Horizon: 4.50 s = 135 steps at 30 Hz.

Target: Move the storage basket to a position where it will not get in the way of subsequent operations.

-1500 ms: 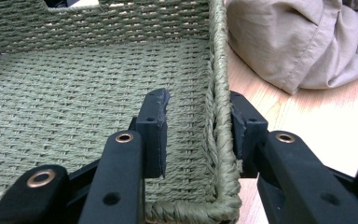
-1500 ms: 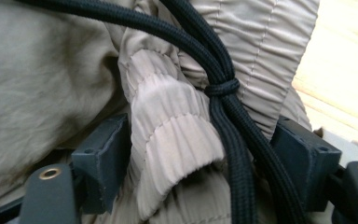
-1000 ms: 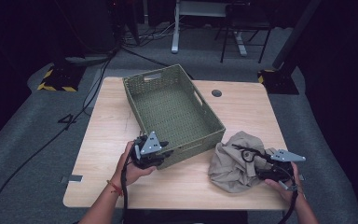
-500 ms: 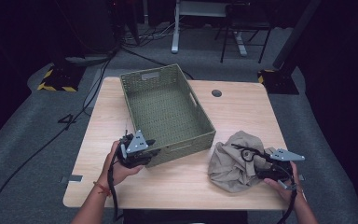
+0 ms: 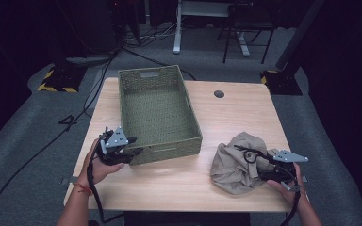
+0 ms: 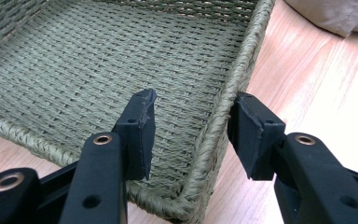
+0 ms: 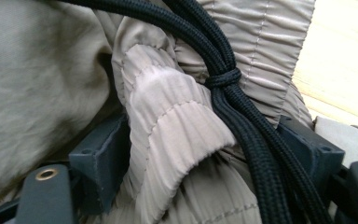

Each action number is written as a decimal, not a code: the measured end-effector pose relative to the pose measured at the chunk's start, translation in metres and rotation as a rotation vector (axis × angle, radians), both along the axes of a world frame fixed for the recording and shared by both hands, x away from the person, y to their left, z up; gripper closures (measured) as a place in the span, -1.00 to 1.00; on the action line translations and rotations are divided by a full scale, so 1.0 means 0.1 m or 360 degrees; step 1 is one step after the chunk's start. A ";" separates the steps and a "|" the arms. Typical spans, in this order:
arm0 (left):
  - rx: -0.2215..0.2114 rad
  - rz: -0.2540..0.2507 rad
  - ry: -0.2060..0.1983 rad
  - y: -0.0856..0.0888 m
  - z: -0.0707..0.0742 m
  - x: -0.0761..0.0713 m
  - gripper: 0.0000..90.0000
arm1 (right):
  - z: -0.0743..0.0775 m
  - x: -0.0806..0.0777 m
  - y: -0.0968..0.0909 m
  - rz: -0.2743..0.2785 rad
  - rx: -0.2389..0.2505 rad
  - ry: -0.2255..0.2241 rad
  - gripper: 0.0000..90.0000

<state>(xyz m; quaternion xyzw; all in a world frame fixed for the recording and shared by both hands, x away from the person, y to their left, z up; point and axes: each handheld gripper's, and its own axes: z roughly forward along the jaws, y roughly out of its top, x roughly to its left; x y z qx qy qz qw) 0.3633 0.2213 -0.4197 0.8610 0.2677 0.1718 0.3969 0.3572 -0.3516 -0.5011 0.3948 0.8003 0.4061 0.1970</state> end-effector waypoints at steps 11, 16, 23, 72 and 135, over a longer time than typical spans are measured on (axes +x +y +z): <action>-0.0198 0.0024 0.0026 -0.12 0.05 -0.01 -0.28 | 0.00 0.00 0.00 -0.0002 0.0001 -0.0004 -0.47; -0.0149 -0.0007 -0.0046 -0.51 0.12 -0.09 -0.34 | 0.00 0.00 0.00 -0.0003 -0.0001 0.0001 -0.46; -0.0188 -0.0102 -0.0089 -1.10 0.13 -0.07 -0.33 | 0.00 0.00 0.00 -0.0006 0.0006 0.0002 -0.46; -0.0163 0.0201 0.0053 -0.19 -0.06 0.49 0.14 | 0.00 0.00 0.00 -0.0004 0.0004 0.0005 -0.46; 0.0114 -0.0252 0.0083 -2.02 -0.58 -0.23 -0.36 | 0.39 -0.04 0.70 0.0179 -0.0097 -0.0117 0.06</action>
